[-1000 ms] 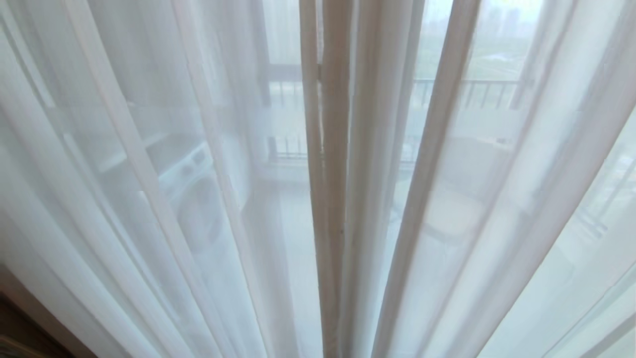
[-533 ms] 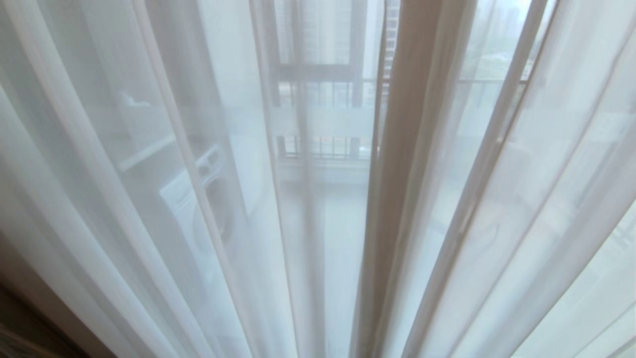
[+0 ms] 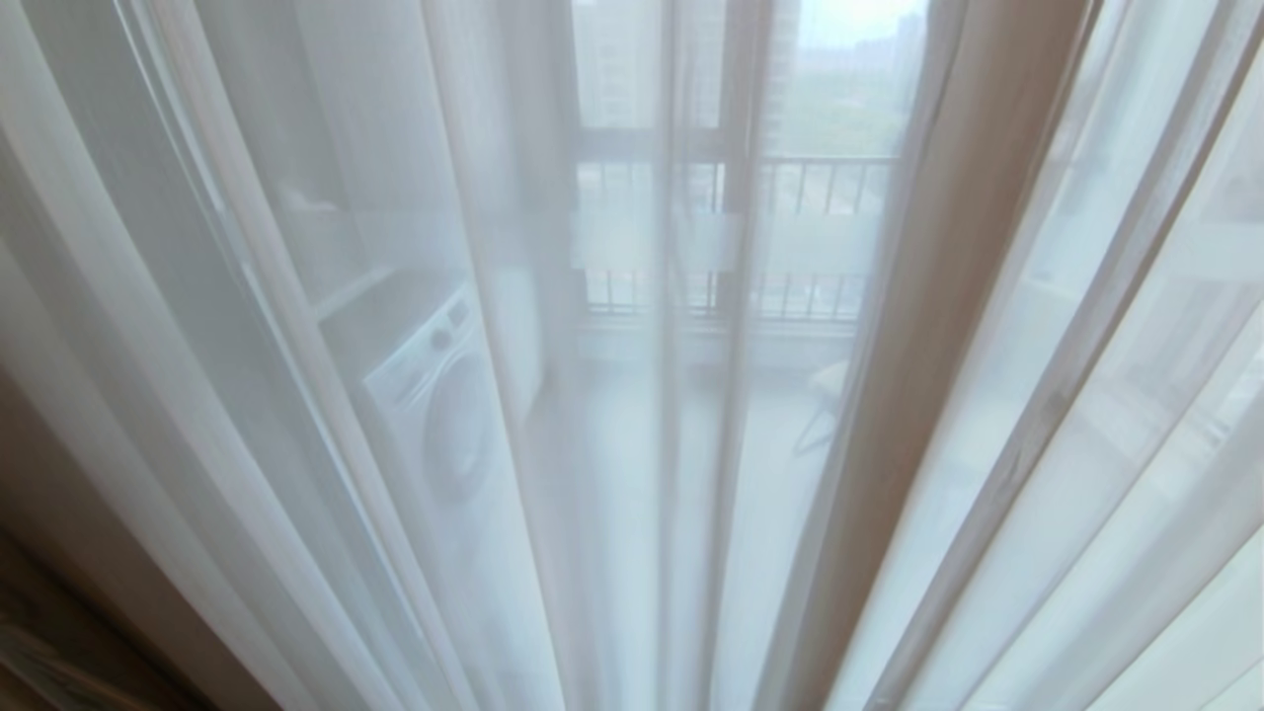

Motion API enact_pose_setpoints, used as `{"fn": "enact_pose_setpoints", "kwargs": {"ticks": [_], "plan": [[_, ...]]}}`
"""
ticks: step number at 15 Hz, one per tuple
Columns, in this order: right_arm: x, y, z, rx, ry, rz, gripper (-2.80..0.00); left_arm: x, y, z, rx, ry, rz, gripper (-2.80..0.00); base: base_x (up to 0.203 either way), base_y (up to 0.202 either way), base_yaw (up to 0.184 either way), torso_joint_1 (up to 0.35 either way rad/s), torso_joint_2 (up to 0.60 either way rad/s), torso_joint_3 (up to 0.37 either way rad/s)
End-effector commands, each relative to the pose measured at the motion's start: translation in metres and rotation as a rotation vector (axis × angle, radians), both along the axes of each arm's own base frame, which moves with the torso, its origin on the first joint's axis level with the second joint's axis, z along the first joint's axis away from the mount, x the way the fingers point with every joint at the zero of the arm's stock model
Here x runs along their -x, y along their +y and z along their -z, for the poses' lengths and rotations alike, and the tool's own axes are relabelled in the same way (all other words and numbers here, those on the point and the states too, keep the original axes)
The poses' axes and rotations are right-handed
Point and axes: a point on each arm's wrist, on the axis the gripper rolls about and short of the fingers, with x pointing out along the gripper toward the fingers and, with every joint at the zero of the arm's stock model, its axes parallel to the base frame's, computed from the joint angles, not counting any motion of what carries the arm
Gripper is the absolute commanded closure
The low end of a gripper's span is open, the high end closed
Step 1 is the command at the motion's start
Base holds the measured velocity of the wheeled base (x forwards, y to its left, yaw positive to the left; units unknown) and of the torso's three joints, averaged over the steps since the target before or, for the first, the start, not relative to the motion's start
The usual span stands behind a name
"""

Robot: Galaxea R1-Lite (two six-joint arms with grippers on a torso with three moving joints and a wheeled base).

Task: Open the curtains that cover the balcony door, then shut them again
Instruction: Close the outer curtains on both sides

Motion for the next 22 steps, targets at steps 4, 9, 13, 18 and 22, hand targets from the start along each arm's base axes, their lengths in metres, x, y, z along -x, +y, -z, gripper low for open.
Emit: {"fn": "enact_pose_setpoints", "kwargs": {"ticks": [4, 9, 13, 18, 22], "plan": [[0.0, 0.0, -0.0001, 0.0, -0.001, 0.0, 0.0, 0.0002, 0.0, -0.0002, 0.002, -0.003, 0.001, 0.0, 0.0, 0.194, 0.0, 0.0, 0.0, 0.004], [0.0, 0.0, -0.0001, 0.0, -0.001, 0.0, 0.0, 0.0002, 0.0, -0.0002, 0.002, -0.003, 0.001, 0.0, 0.0, 0.191, -0.016, 0.0, 0.0, 0.001], [0.0, 0.0, -0.0001, 0.0, -0.001, 0.0, 0.0, 0.0002, 0.0, -0.0002, 0.003, -0.003, 0.001, 0.0, 0.0, 0.19, 0.001, -0.001, 0.0, 0.002], [0.0, 0.0, -0.0001, -0.002, -0.001, 0.0, 0.0, 0.0002, 0.0, -0.0004, 0.005, -0.005, 0.001, 0.0, 0.0, 0.193, 0.0, 0.005, 0.0, 0.004], [0.0, 0.0, -0.0001, 0.0, -0.001, 0.0, 0.0, 0.0002, 0.0, -0.0004, 0.005, -0.005, 0.001, 0.0, 0.0, 0.193, -0.021, 0.003, 0.0, 0.001]]}}
